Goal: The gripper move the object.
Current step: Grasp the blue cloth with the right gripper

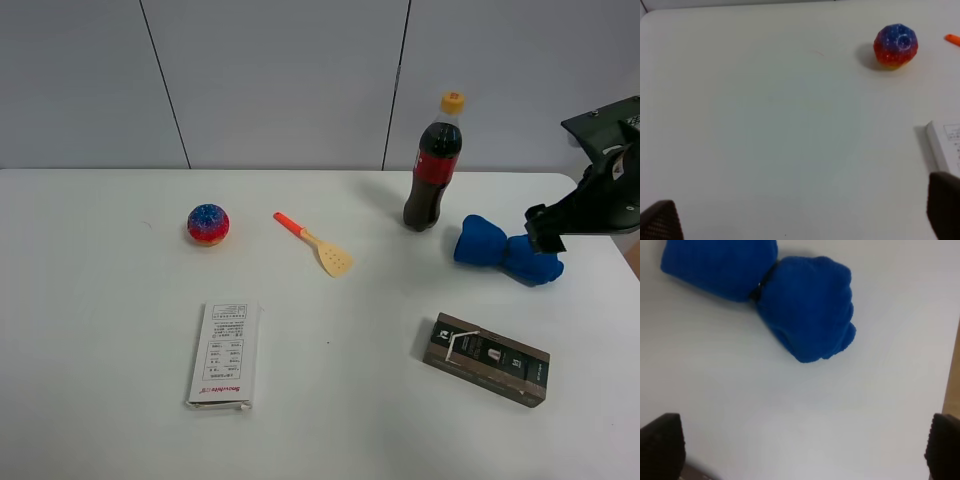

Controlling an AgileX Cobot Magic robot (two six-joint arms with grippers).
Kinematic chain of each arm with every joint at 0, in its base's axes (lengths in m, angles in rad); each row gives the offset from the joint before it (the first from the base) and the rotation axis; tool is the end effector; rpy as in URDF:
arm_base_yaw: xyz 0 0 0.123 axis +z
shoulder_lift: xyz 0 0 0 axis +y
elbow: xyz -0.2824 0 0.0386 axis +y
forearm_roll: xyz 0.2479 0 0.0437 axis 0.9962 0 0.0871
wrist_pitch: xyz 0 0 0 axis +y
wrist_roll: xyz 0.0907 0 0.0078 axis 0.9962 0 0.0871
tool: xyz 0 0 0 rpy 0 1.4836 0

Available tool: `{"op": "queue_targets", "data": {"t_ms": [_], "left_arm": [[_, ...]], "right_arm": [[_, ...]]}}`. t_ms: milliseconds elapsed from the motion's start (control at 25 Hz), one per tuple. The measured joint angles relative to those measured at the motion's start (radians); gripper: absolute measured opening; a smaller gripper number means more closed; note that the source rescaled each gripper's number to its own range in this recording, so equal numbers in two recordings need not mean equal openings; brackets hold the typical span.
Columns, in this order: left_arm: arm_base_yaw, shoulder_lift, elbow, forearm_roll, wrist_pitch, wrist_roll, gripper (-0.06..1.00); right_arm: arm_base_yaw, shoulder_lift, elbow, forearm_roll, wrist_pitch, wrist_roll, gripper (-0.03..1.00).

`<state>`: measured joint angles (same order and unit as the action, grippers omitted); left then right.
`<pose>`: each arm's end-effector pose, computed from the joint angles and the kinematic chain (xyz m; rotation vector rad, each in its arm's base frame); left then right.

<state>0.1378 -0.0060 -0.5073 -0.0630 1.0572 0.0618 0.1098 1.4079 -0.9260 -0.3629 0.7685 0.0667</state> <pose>-0.0058 -0.0059 0.2796 -0.0737 2.0249 0.0510 0.2706 0.0072 0.2519 -0.3401 2.6695 -0.3639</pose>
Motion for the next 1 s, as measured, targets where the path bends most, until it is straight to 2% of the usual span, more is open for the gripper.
{"op": "queue_targets", "data": {"t_ms": [200, 1000], "left_arm": [[0.0, 0.0, 0.0, 0.0, 0.0, 0.0, 1.0], [0.0, 0.0, 0.0, 0.0, 0.0, 0.0, 1.0]], "right_arm": [[-0.04, 0.002, -0.037, 0.001, -0.025, 0.023, 0.96], [-0.04, -0.002, -0.04, 0.005, -0.04, 0.049, 0.96]]}}
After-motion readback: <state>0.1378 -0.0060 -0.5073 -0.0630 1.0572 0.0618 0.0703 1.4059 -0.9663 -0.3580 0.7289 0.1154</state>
